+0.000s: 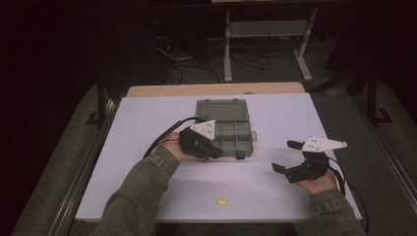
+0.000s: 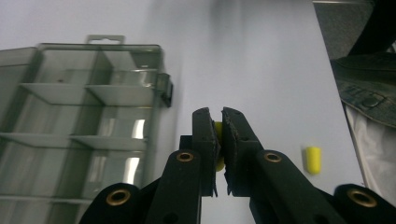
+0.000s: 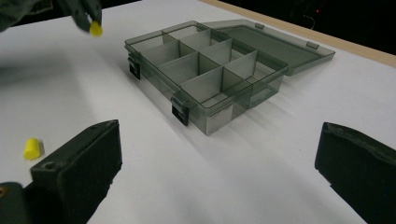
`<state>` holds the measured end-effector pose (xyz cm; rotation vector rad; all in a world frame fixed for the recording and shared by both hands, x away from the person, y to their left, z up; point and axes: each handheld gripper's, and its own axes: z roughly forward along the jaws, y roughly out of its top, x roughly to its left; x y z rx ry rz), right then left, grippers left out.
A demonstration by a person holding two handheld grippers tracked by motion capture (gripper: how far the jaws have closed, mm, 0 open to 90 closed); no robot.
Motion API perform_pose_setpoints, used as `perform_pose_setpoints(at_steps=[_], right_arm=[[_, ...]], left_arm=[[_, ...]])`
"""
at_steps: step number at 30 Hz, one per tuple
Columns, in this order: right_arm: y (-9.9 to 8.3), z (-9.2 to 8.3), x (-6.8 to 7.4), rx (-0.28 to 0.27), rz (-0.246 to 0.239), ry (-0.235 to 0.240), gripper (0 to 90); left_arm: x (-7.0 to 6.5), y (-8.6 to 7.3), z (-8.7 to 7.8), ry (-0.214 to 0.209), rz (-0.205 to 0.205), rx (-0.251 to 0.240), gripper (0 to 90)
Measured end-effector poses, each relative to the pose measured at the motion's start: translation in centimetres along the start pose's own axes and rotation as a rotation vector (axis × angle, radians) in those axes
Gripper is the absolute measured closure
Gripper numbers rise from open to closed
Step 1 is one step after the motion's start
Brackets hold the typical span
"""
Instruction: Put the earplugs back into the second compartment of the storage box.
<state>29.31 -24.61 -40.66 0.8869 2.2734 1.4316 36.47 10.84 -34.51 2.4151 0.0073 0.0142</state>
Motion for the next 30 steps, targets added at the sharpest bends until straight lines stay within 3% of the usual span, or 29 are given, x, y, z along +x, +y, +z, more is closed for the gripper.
perform_pose_setpoints(at_steps=[9,22,26,30], right_arm=[[0.0,0.1,-0.1,-0.002,0.001,0.007,0.2],[-0.1,0.2,-0.1,0.002,0.002,0.011,0.2],[-0.1,0.2,-0.1,0.006,0.002,0.012,0.2],[-0.1,0.3,-0.1,0.007,0.005,0.012,0.2]], left_arm=[[2.2,0.6,-1.9,0.049,-0.026,-0.032,84.8],[4.3,1.8,-1.5,0.107,-0.035,-0.047,84.8],[5.5,1.3,-1.1,0.112,-0.075,-0.077,84.9],[6.9,0.5,-1.0,0.144,-0.115,-0.096,85.3]])
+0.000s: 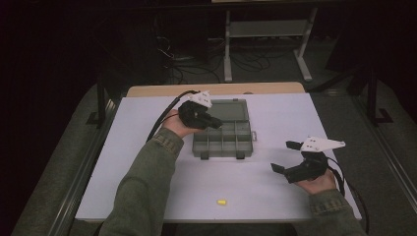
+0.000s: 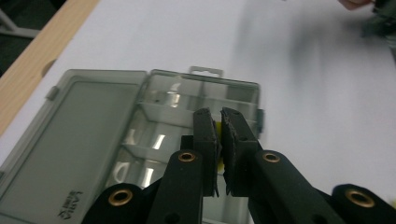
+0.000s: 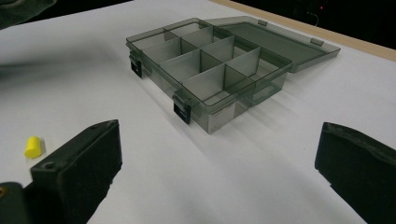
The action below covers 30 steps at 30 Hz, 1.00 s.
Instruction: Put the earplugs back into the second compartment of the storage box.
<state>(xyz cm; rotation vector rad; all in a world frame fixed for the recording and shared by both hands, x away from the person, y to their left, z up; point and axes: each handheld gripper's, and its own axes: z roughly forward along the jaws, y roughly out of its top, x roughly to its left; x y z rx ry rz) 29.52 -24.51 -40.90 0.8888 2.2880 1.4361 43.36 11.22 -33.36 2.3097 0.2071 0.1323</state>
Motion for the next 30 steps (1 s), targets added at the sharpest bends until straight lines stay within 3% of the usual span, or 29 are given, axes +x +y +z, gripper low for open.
perform_pose_setpoints(at_steps=[3,10,30], right_arm=[[0.0,0.0,0.0,0.001,-0.002,0.002,0.2],[0.0,0.0,-0.1,0.002,0.0,-0.001,0.2],[-0.1,-0.1,0.1,0.001,0.002,-0.002,0.2]], left_arm=[[1.0,-0.6,0.3,0.028,-0.027,0.005,85.5],[1.6,-1.0,1.0,0.054,-0.044,0.018,85.4],[3.6,-2.9,4.7,0.057,-0.083,0.118,85.2]])
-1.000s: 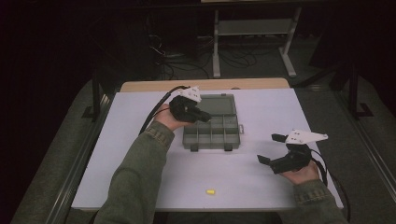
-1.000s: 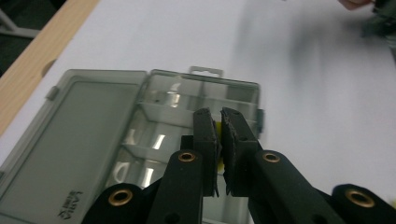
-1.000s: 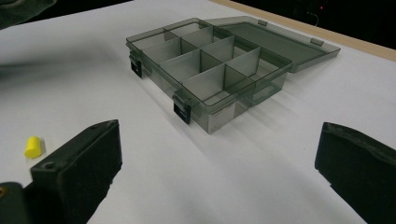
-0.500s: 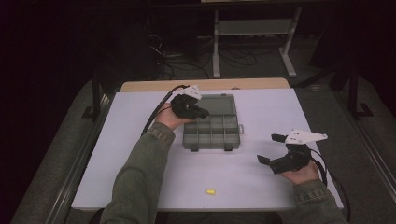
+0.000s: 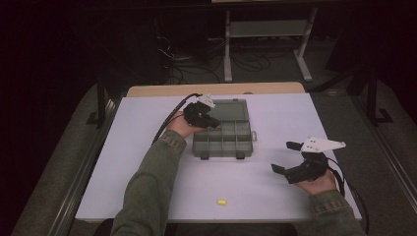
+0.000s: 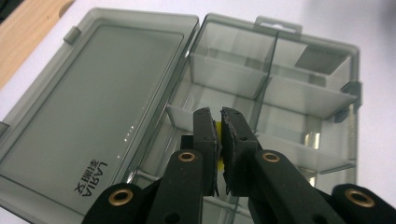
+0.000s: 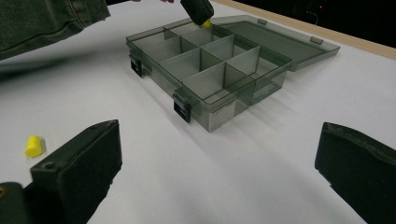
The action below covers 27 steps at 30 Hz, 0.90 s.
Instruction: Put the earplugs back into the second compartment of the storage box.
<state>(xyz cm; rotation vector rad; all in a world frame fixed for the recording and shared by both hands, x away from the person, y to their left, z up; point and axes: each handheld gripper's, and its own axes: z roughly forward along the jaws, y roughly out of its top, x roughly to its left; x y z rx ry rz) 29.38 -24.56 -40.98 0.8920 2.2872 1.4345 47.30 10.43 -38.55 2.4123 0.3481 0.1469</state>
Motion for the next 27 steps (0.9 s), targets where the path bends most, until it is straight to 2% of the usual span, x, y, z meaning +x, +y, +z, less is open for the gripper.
perform_pose_setpoints(at_steps=[7,9,13,16,21,24,25,27], right_arm=[[0.0,0.0,0.0,-0.001,0.0,0.002,0.2],[0.0,0.0,0.0,-0.001,-0.001,0.001,0.2],[0.0,-0.1,0.0,-0.001,0.001,0.003,0.2],[0.0,-0.1,0.0,-0.002,0.001,0.003,0.2],[0.0,-0.2,0.1,-0.008,0.002,0.003,0.2],[0.0,-0.3,0.1,-0.009,0.002,0.002,0.2],[0.0,-0.3,0.1,-0.008,0.002,0.002,0.2],[0.0,-0.3,0.1,-0.008,0.001,0.002,0.2]], left_arm=[[0.4,-0.4,1.1,-0.002,-0.013,0.037,84.4],[0.4,-0.5,1.3,-0.014,-0.03,0.037,83.0],[0.4,-0.5,1.2,-0.007,-0.036,0.034,80.7],[0.3,-0.4,0.9,-0.007,-0.047,0.015,66.7],[-0.1,0.2,-0.2,0.017,-0.045,-0.02,57.9],[-0.5,0.5,-0.9,0.016,-0.047,-0.046,51.2],[-0.7,0.7,-1.1,0.019,-0.046,-0.049,44.1],[-0.8,0.9,-1.6,0.004,-0.065,-0.07,42.0]])
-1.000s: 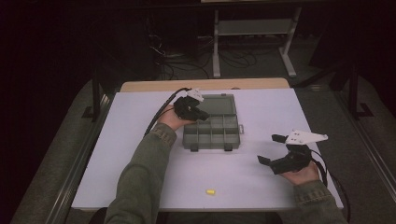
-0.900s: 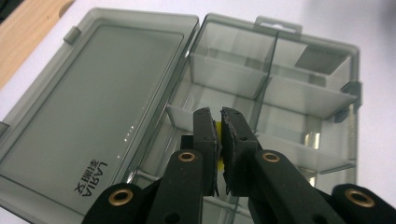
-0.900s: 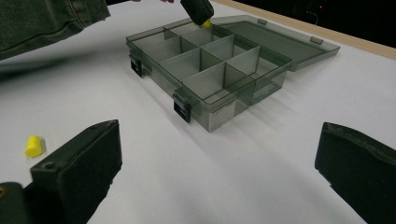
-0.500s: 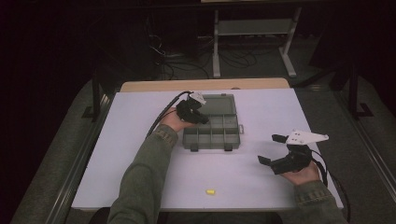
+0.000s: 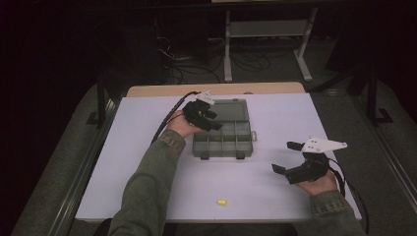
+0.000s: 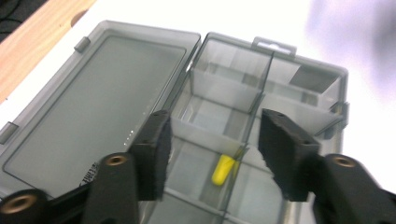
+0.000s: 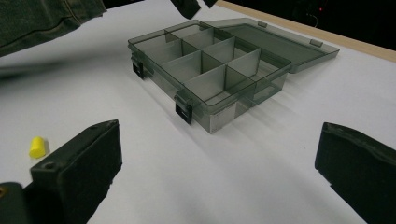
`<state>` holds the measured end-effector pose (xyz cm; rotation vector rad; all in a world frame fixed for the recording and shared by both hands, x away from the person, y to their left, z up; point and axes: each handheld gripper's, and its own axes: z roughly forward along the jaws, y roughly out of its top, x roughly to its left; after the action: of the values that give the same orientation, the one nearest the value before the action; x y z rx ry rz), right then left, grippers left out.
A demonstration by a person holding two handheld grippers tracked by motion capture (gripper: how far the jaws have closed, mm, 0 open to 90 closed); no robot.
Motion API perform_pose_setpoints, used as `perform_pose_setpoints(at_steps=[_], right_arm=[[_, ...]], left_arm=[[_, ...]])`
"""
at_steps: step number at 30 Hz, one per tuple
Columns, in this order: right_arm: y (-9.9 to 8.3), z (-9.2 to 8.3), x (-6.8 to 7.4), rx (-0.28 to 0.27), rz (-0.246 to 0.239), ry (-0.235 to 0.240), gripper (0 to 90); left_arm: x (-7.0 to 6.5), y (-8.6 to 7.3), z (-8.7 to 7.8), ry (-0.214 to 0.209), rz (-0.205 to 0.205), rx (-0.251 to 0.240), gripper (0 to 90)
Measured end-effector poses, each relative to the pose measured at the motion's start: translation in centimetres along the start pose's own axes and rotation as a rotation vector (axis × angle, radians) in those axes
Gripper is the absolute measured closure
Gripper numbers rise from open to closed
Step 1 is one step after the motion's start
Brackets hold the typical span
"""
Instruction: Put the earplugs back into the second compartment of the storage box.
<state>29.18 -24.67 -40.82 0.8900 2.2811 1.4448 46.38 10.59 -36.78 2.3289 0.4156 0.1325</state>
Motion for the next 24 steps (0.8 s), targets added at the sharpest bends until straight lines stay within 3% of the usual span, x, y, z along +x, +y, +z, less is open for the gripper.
perform_pose_setpoints(at_steps=[3,9,12,17,24], right_arm=[[0.0,0.0,0.0,-0.002,0.0,0.0,0.2],[0.0,0.0,0.0,-0.001,0.0,0.003,0.2],[0.0,-0.1,0.0,-0.002,0.0,0.003,0.2],[0.0,0.0,0.1,0.001,-0.003,0.002,0.2],[0.0,0.0,0.0,0.002,0.0,0.001,0.2]], left_arm=[[-0.3,0.2,-0.5,-0.026,-0.022,-0.031,35.9],[-1.8,0.9,-1.0,-0.05,0.024,-0.038,25.1],[-3.0,1.4,-0.9,-0.064,0.05,-0.027,12.5],[-4.7,2.1,-0.7,-0.079,0.089,-0.026,0.0],[-6.2,2.2,-0.7,-0.087,0.124,-0.031,0.0]])
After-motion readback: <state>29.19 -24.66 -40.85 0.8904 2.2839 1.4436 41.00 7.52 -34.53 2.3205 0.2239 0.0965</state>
